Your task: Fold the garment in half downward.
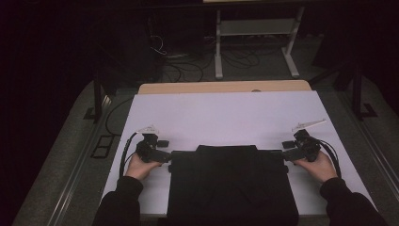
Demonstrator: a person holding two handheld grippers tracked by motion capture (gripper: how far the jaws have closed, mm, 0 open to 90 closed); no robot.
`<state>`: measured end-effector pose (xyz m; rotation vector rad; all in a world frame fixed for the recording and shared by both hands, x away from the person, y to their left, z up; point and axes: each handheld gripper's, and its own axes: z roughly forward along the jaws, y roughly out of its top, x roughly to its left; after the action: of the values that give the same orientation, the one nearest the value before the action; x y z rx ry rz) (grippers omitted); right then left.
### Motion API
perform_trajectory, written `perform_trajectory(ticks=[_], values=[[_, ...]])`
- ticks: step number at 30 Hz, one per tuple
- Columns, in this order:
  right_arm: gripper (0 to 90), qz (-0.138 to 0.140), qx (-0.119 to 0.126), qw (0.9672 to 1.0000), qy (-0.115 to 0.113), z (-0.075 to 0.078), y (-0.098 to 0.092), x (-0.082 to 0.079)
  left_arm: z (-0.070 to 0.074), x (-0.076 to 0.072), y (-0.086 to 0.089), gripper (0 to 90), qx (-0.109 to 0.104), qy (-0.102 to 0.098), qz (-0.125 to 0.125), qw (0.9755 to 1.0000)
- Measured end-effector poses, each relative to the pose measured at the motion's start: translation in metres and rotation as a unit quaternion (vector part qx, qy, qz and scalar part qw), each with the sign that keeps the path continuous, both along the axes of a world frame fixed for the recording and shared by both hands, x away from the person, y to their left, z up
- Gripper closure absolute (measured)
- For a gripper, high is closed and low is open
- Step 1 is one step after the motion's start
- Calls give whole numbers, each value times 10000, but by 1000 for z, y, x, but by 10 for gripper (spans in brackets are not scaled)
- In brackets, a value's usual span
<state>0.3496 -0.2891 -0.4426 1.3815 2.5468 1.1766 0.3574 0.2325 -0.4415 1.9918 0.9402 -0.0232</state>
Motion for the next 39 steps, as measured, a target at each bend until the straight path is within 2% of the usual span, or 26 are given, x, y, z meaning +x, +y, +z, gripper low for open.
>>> perform_trajectory(ticks=[2, 3, 6, 10, 14, 15, 23, 27, 31, 39], values=[[234, -8, 39, 10000, 19, 0, -2, 0, 0, 0, 1, 119, -14, 19, -9, 10000], [279, 29, 132, 9999, 21, 0, -5, 1, 0, 0, 2, 132, -41, 34, -31, 10000], [326, 73, 173, 9998, -41, 1, -6, 1, -2, 2, 4, 144, -57, 50, -18, 10000], [350, 125, 116, 9998, -36, 0, -5, 1, -3, 2, 3, 217, 62, 35, -71, 9999], [376, 122, 119, 9998, -40, 0, -5, 1, -4, 2, 4, 275, 86, 17, -75, 9999], [400, 125, 94, 9999, -45, 1, -5, 1, -5, 2, 4, 315, 103, 16, -94, 9999], [542, -25, 0, 10000, -52, 2, -6, 1, -4, 2, 0, 460, 147, 41, -115, 9998], [603, -59, 8, 10000, -48, 2, -6, 0, -4, 2, -1, 495, 184, 39, -117, 9998], [657, -120, 15, 9999, 9, 2, -8, 1, -4, 2, 0, 555, 295, 20, 50, 9995], [745, -77, -9, 9999, 86, 1, -11, 0, -5, 3, -2, 655, 345, 152, -65, 9993]])
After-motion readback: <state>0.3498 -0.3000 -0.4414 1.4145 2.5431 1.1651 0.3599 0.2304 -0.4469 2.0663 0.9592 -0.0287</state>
